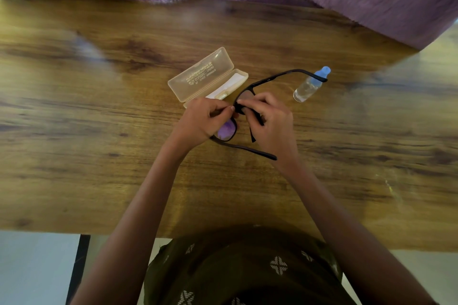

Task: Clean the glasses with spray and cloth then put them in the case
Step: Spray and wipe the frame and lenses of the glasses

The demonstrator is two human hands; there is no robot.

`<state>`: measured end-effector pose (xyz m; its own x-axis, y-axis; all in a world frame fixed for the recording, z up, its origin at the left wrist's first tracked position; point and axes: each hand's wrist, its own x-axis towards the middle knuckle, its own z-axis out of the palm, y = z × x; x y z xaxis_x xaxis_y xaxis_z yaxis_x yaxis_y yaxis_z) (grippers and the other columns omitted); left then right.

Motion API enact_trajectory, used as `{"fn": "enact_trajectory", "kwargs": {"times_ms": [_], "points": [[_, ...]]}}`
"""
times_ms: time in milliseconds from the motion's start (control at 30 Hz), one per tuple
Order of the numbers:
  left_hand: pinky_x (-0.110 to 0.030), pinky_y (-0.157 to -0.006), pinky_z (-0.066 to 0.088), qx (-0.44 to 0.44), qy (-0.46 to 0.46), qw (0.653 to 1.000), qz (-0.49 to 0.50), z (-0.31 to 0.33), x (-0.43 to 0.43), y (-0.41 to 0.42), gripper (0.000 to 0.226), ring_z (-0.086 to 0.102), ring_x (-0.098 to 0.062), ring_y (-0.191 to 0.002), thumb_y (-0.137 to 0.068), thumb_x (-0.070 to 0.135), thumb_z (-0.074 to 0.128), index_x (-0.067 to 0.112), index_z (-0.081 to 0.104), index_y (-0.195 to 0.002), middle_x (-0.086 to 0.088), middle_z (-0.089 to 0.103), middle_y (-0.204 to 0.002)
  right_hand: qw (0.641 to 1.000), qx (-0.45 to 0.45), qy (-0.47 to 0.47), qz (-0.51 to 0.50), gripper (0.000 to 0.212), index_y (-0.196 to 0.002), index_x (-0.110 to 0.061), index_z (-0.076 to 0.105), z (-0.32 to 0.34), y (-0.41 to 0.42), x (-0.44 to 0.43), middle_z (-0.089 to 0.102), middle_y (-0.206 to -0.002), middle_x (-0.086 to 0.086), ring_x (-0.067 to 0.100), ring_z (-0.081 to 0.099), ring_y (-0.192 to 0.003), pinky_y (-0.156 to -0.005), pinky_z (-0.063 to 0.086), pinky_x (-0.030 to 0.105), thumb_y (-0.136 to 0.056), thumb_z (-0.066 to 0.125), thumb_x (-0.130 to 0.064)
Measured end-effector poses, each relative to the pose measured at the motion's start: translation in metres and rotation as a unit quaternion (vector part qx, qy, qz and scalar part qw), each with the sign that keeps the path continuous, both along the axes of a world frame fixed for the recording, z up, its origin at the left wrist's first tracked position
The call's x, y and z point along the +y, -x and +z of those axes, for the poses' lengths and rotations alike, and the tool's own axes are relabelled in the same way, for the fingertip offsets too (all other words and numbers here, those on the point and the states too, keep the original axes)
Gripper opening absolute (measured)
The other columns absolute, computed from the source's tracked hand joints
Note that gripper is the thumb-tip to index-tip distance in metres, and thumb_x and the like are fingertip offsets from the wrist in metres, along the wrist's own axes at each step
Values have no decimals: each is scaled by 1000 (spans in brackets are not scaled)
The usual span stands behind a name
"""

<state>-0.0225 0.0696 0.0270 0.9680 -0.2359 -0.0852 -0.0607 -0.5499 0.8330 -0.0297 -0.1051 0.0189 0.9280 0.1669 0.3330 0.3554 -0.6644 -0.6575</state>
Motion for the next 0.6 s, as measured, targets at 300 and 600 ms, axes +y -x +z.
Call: {"fn": "enact_trajectory", "kwargs": {"times_ms": [300,600], "points": [[-37,-61,44,10,-14,1000,13,6,-7,4,20,61,-33,-65,-96,18,58,14,78,-91,-13,72,-70,999,11,7,-46,20,-109,-4,74,-1,-6,0,65,-92,6,6,54,-78,-68,37,5,-90,68,-4],[-23,-51,34,18,19,999,44,3,-6,10,21,45,-13,-51,-96,17,58,12,77,-90,-15,68,-63,997,20,19,-69,19,-108,-5,74,0,-6,-5,64,-92,5,0,50,-77,-66,39,5,-91,67,-5]]}}
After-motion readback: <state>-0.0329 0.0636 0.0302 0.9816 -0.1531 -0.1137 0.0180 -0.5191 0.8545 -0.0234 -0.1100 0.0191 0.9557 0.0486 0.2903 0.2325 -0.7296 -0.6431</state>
